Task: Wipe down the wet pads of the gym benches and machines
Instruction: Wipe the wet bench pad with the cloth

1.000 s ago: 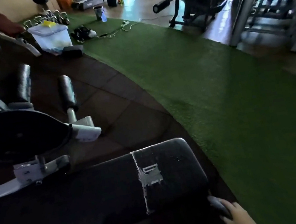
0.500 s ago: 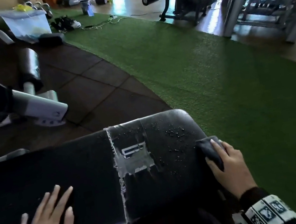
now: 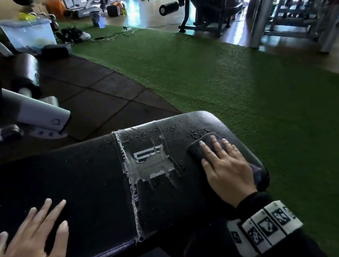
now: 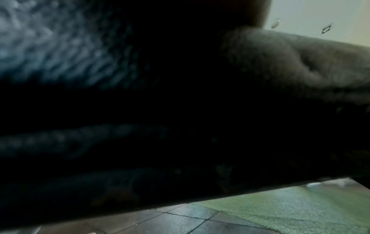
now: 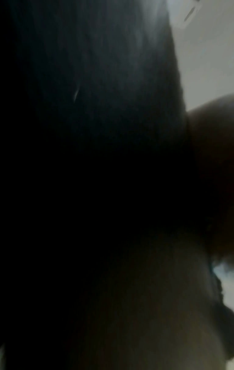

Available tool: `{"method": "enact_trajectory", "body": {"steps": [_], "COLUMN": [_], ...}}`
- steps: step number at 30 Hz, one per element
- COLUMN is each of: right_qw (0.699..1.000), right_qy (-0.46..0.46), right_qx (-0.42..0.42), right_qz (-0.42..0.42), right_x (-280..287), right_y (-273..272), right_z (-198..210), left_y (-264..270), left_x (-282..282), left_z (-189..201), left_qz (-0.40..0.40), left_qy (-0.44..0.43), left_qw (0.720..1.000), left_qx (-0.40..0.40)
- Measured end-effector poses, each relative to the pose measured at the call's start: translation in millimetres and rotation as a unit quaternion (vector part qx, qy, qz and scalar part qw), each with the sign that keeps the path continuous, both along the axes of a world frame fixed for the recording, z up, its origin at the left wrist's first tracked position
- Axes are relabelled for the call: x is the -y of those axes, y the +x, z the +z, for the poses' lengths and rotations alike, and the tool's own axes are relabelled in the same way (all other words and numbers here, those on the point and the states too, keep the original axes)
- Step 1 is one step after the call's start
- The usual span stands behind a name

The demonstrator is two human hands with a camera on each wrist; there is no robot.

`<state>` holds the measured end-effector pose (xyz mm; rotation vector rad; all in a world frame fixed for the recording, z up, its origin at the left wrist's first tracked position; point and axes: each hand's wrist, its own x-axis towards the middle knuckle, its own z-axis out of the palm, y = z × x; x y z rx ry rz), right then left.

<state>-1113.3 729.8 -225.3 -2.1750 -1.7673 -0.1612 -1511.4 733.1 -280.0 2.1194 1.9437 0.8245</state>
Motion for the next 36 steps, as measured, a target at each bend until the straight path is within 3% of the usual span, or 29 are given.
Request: {"method": "enact_trajectory", "body": {"steps": [4,8,10,13,19,23,28,32,36], "right_qw": [0.994,0.982,0.983,0.995,0.994,0.996,0.989,0.983,0.993], "right_qy": [0.015,0.018,0.030,-0.003,-0.085,-0.091,-0.009,0.004,-0.015], "right_qx": [-0.007,0.003,0.009,0.001,-0.014,0.015,-0.012,0.007,0.010], "right_qz": [0.104,0.186,0.179,0.097,-0.064,0.016,0.146,0.182,0.120], "right_x": [20.5,63.5,78.2,82.2,26.7,-0.8,36.6,79.8,86.4], "right_y": [-31.4,-9.7,15.4,50.2,58.2,7.3,-52.8,-16.9,32.1], "right_z": [2.0,-2.1,-4.8,-4.7,-2.1,1.7,4.7,-3.0,-8.3], "left_y": [-2.3,-3.2,-2.1,0.2,-0.8,-2.4,-1.4,-3.8,-4.2], "left_x": [-3.4,-4.9,-4.9,-3.9,-5.0,-6.4,-4.9,-6.5,-7.8], "left_z": [-3.3,-6.7,-7.4,-6.1,-6.3,-8.3,-8.8,-14.2,-18.5], "left_qz": [-0.002,0.003,0.007,0.009,0.008,0.009,0.008,0.007,0.004], "left_qy": [-0.005,-0.002,-0.001,0.001,0.006,0.003,0.006,0.013,0.021], "left_qw": [1.000,1.000,1.000,1.000,1.000,0.999,0.999,0.999,0.998], "left_qx": [0.013,0.018,0.026,0.030,0.025,0.031,0.039,0.050,0.057]}}
